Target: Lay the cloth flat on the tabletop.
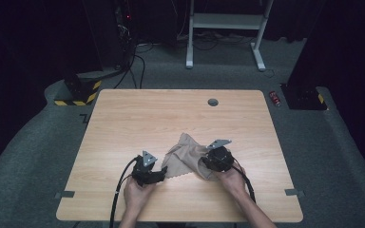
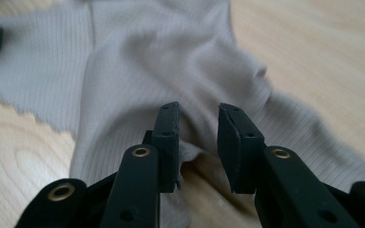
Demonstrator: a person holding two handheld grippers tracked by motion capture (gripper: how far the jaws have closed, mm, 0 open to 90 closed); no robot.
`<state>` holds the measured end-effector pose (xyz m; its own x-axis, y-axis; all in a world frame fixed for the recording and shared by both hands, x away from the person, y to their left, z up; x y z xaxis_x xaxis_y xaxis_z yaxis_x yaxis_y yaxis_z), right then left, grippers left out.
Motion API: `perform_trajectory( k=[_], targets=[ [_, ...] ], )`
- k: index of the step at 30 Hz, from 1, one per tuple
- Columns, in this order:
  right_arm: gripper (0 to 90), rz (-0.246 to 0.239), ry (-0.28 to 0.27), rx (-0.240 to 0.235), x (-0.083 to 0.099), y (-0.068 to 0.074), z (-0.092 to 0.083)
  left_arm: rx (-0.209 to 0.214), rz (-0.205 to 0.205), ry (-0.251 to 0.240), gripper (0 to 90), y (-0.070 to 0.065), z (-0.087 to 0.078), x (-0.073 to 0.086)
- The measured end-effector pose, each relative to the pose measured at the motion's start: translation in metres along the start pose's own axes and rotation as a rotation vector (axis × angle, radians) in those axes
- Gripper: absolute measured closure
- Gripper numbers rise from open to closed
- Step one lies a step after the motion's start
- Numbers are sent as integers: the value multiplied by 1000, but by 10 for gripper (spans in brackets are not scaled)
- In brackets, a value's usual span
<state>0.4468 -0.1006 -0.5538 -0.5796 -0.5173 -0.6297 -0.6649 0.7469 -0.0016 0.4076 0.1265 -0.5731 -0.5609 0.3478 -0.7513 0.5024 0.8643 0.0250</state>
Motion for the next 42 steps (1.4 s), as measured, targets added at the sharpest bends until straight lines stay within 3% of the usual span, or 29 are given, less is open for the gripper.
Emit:
perform_trajectory(
  k=[4, 6, 8, 12, 15, 19, 25, 28, 29, 30, 31, 34, 37, 42],
  targets=[
    [879, -27, 16, 36, 12, -6, -2, -1, 1, 0, 304, 0, 0, 0],
    [884, -24, 14, 57, 14, -13, -3, 0, -1, -1, 305, 0, 0, 0],
    [880, 17, 1, 80, 15, -28, -7, 5, 5, -7, 343, -1, -1, 0],
    [807, 40, -32, 82, 14, -32, -14, 5, 8, -10, 350, -2, -1, 0],
    [765, 31, -62, 66, 15, -23, -24, 5, 0, -9, 348, -2, -2, 1],
    [737, -8, -94, 4, 24, 2, -39, 15, -14, -35, 385, -4, -8, 3],
    [648, -28, -75, -27, 44, 20, -34, 33, 64, -10, 470, -24, -16, 7],
    [608, -33, -63, -56, 48, 27, -31, 66, 57, -3, 586, -26, -14, 6],
    [656, -52, -59, -52, 50, 30, -31, 78, 69, 3, 682, -28, -14, 5],
    [656, -52, -59, -52, 50, 30, -31, 78, 69, 3, 713, -28, -14, 5],
    [707, -65, -53, -49, 51, 32, -31, 83, 81, 6, 713, -29, -14, 5],
    [887, -91, -55, -24, 52, 29, -30, 103, 119, 26, 870, -33, -14, 3],
    [894, -92, -71, -10, 50, 26, -33, 110, 140, 39, 891, -32, -14, 2],
    [894, -73, -115, 11, 42, 15, -50, 143, 113, 8, 897, -25, -28, -1]
  ],
)
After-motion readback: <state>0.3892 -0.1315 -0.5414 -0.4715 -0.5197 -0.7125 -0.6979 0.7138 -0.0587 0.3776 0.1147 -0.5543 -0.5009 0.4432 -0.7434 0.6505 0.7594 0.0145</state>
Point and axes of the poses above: each handheld gripper's, and its own axes: z roughly forward along the jaws, x roughly out of its underside, y roughly to its left, the point moved 7 cm from there along z, roughly forward along the jaws, and after that the axes turned 2 degrees about z, right-handed, at the moved point
